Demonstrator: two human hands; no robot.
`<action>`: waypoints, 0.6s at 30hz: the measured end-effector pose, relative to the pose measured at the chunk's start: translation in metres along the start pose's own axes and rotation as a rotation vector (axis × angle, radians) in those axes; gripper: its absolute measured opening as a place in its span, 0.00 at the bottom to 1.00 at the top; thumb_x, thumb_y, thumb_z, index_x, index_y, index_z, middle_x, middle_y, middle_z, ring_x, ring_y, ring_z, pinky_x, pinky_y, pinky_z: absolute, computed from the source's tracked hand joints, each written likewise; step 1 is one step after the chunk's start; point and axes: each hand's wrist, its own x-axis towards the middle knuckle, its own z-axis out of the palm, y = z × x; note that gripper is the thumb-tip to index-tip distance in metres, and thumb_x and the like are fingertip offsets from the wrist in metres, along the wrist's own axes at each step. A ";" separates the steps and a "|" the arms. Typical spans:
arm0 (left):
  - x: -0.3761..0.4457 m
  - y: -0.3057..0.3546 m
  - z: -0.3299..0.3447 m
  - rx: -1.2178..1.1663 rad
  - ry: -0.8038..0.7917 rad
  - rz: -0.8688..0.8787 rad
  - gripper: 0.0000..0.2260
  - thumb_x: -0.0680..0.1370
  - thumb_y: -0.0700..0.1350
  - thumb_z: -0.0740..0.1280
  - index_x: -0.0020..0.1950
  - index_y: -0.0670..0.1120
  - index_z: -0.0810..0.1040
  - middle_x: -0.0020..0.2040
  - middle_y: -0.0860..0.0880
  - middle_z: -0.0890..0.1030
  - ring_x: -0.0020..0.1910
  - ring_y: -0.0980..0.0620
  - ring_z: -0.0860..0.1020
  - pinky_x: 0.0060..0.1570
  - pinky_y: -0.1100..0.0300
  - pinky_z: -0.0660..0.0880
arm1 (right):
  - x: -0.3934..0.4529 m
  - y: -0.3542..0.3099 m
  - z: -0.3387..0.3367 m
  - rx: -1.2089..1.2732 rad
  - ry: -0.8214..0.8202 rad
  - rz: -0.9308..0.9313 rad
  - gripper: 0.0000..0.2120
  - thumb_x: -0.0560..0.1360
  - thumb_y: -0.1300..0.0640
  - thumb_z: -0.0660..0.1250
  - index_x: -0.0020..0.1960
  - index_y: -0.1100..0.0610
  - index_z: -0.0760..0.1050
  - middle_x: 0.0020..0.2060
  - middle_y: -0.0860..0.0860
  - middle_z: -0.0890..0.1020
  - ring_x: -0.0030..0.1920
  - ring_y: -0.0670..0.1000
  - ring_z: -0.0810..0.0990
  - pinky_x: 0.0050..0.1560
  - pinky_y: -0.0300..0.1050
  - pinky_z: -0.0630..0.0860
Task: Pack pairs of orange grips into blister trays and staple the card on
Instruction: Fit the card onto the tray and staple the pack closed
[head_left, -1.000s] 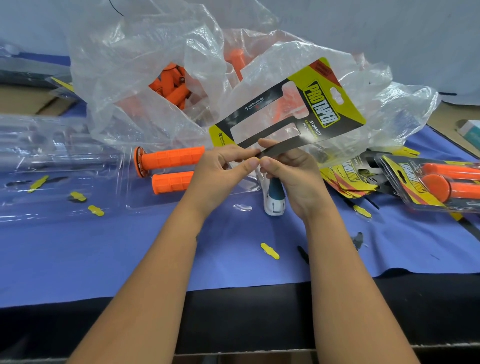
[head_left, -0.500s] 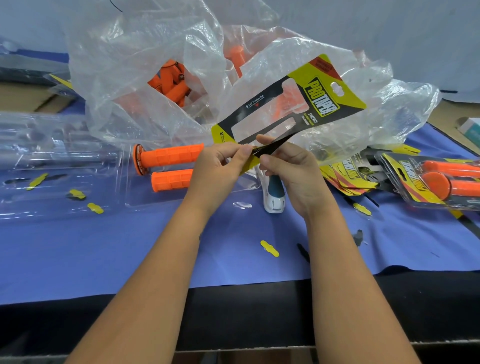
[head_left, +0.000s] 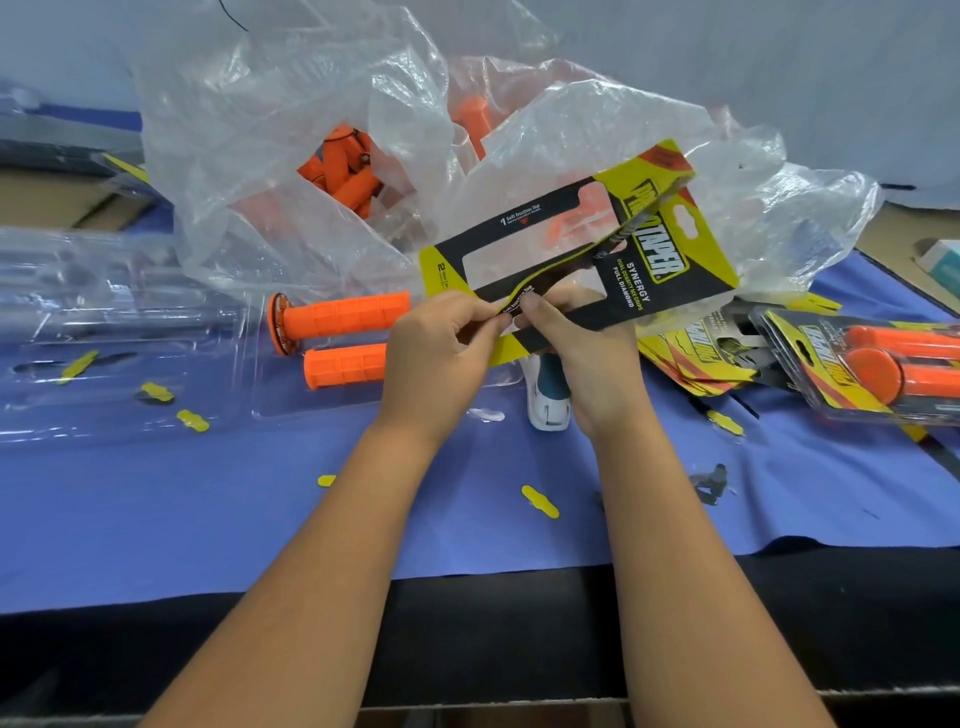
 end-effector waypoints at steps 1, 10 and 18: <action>0.000 0.001 0.001 -0.013 0.008 -0.021 0.04 0.74 0.39 0.73 0.39 0.41 0.82 0.34 0.50 0.77 0.35 0.57 0.70 0.35 0.71 0.64 | 0.000 -0.001 0.000 -0.008 -0.002 -0.003 0.08 0.76 0.65 0.68 0.38 0.63 0.79 0.37 0.59 0.80 0.41 0.54 0.79 0.45 0.46 0.76; -0.001 0.000 0.002 -0.011 0.017 -0.006 0.12 0.71 0.38 0.75 0.32 0.41 0.73 0.30 0.52 0.69 0.31 0.56 0.66 0.31 0.63 0.63 | -0.002 -0.004 0.006 0.150 0.056 0.058 0.06 0.76 0.66 0.68 0.41 0.67 0.76 0.37 0.60 0.77 0.41 0.57 0.77 0.46 0.49 0.77; -0.006 0.012 0.002 0.008 -0.029 0.016 0.08 0.71 0.46 0.73 0.44 0.45 0.76 0.40 0.52 0.76 0.40 0.55 0.72 0.40 0.66 0.68 | 0.000 -0.003 0.005 0.092 0.017 0.025 0.09 0.76 0.68 0.68 0.37 0.63 0.73 0.33 0.56 0.76 0.37 0.52 0.75 0.38 0.44 0.74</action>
